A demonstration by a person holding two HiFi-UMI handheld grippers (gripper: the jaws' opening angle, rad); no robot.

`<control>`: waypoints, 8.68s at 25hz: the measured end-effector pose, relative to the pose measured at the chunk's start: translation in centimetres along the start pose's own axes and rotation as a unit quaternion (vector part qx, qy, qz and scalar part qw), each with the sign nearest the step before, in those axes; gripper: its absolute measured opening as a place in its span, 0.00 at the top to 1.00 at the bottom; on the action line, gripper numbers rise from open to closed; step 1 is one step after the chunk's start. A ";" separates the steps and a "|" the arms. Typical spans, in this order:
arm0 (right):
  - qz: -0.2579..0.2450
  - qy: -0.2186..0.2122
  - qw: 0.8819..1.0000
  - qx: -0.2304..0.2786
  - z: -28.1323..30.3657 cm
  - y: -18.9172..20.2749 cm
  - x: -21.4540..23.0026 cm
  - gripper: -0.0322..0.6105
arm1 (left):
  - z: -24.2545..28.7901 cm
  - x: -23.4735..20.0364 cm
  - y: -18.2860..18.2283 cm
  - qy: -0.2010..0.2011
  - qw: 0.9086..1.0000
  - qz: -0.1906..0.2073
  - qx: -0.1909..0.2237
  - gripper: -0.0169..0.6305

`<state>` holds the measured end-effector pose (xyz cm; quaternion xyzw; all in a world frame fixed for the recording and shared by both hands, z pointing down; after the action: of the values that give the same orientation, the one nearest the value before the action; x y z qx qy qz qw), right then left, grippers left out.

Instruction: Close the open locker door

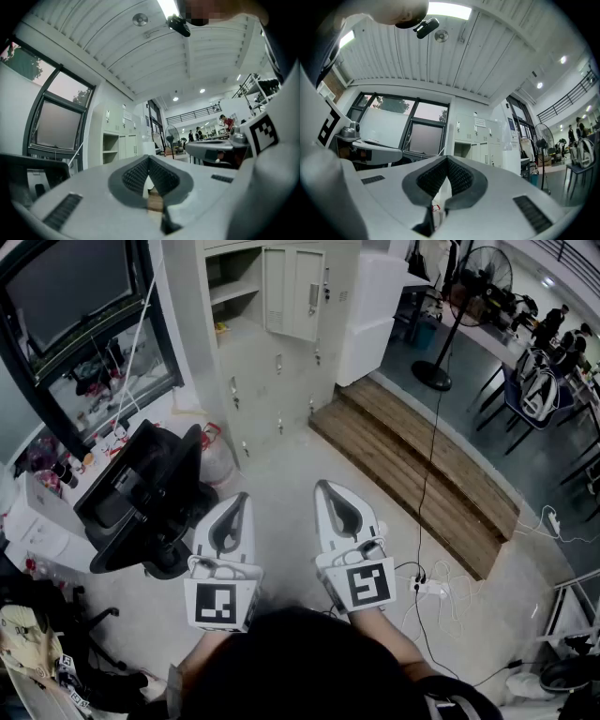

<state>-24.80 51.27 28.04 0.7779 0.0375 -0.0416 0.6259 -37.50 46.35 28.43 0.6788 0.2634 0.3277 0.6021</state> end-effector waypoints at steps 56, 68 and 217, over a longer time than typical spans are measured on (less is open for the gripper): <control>0.073 0.042 0.996 -0.028 28.4 10.6 17.5 0.83 | 35.2 -10.4 5.1 0.079 0.996 -0.035 0.001 0.97; 0.074 0.012 0.997 -0.004 35.2 11.8 21.2 0.83 | 41.3 -12.1 5.5 0.060 0.998 -0.029 0.003 0.97; 0.079 -0.437 0.896 0.013 61.0 18.6 34.8 0.87 | 70.3 -15.5 9.5 -0.174 0.982 -0.007 -0.076 0.95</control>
<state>10.75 -12.04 29.25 0.6897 -0.3021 -0.3279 0.5705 5.69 -11.91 31.63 0.6761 0.1337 0.2189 0.6908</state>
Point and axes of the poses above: the fingertips, and each gripper's own axes: z forward along the fingers, x to its right, y out of its underside, the point moved 3 cm from there along -z, backward along the fingers, and after that the axes turned 1 degree about -x, right-handed, at the moved point
